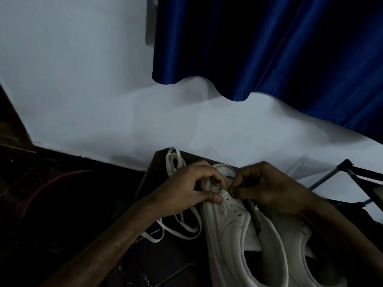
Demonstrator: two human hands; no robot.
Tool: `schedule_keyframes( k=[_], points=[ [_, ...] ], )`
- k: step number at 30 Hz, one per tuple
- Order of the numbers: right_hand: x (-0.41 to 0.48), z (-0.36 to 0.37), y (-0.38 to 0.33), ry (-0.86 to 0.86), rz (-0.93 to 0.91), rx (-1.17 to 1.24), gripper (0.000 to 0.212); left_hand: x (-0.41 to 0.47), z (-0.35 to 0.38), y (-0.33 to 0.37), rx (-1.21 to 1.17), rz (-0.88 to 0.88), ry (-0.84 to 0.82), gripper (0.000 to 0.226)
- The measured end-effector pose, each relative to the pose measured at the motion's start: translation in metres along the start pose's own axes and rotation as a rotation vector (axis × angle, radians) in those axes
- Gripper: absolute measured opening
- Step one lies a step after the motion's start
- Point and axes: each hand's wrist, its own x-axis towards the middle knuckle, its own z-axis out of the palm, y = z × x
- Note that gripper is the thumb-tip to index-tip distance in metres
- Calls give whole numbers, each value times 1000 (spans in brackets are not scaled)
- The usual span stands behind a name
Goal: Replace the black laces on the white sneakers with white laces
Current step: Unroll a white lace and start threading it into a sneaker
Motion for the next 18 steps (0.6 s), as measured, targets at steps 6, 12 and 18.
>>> schedule_keyframes(
  k=[6, 12, 18],
  points=[
    [-1, 5, 8, 34, 25, 160, 6, -1, 0, -3, -20, 15, 5, 25],
    [4, 10, 14, 59, -5, 108, 5, -2, 4, -4, -73, 13, 77, 26],
    [4, 9, 14, 64, -47, -31, 4, 1, 8, -8, -37, 26, 109, 4]
  ],
)
